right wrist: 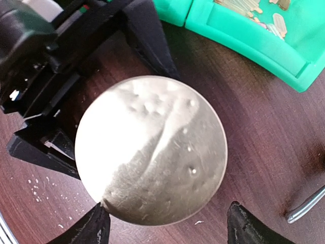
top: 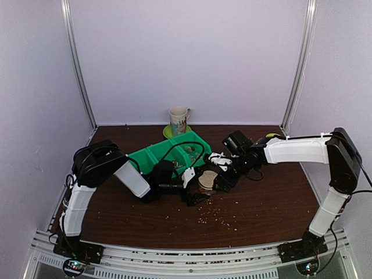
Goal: Pack the candies
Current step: Screw the box lid onto the packing box.
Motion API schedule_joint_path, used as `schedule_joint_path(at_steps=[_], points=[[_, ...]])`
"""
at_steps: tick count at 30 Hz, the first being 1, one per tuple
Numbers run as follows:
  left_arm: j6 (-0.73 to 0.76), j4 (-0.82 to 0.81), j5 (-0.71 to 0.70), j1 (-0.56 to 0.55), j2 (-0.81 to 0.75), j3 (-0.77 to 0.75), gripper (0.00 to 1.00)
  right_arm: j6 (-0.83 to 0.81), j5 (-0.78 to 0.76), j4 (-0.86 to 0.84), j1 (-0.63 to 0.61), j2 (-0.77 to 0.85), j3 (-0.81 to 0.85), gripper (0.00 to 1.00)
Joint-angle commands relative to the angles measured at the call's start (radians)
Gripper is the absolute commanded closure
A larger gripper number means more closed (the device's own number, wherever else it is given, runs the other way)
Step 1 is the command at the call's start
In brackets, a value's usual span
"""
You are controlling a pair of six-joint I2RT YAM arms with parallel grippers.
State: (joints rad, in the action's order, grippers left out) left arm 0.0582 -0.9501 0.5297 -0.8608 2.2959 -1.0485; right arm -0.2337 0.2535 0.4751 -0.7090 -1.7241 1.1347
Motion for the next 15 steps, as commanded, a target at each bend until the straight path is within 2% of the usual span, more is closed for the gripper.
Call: schedule_joint_path(at_steps=[1, 8, 14, 15], points=[[-0.006, 0.003, -0.068, -0.009, -0.071, 0.034, 0.02, 0.029, -0.084, -0.039, 0.009, -0.028, 0.037, 0.21], [-0.037, 0.059, -0.186, -0.011, -0.155, 0.064, 0.02, 0.055, -0.174, -0.049, 0.028, 0.002, 0.021, 0.16], [-0.038, 0.131, -0.326, -0.012, -0.239, 0.090, 0.02, 0.065, -0.230, -0.043, 0.043, 0.093, -0.038, 0.08], [-0.038, 0.146, -0.336, -0.012, -0.258, 0.094, 0.02, 0.070, -0.241, -0.038, 0.047, 0.116, -0.049, 0.04]])
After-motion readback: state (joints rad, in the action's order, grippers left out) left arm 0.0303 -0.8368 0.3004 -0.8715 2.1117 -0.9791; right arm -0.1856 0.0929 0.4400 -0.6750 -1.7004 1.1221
